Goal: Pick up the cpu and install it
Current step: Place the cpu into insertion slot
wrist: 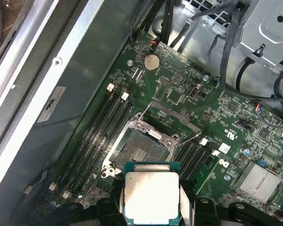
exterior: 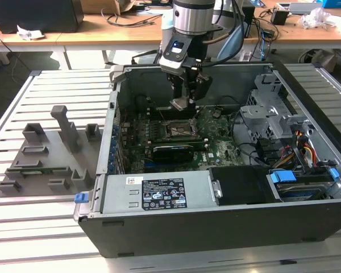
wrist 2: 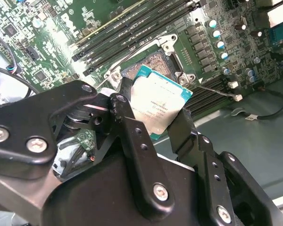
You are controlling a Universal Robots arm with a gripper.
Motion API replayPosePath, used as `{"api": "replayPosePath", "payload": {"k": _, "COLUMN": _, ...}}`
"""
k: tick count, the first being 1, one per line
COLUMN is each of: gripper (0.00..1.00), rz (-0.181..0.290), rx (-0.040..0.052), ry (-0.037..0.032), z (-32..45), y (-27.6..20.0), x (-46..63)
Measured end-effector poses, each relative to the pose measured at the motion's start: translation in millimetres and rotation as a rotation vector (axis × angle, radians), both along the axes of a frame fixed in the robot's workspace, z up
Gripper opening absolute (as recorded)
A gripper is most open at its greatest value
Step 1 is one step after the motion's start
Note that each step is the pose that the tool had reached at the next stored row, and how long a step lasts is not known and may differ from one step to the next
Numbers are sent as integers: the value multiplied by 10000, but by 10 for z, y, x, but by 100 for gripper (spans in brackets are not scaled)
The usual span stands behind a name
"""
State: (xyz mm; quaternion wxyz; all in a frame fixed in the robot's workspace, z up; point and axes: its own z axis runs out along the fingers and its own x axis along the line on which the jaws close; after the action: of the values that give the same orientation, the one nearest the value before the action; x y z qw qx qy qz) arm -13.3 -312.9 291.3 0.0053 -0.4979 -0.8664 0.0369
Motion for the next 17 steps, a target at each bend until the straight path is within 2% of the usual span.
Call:
{"api": "replayPosePath", "payload": {"k": 8, "gripper": 55, "rz": -767, "rx": -21, "ry": 0, "z": 0, "y": 0, "x": 0}}
{"api": "replayPosePath", "payload": {"k": 17, "gripper": 55, "rz": -2614, "rx": -24, "ry": 2, "z": 0, "y": 0, "x": 0}}
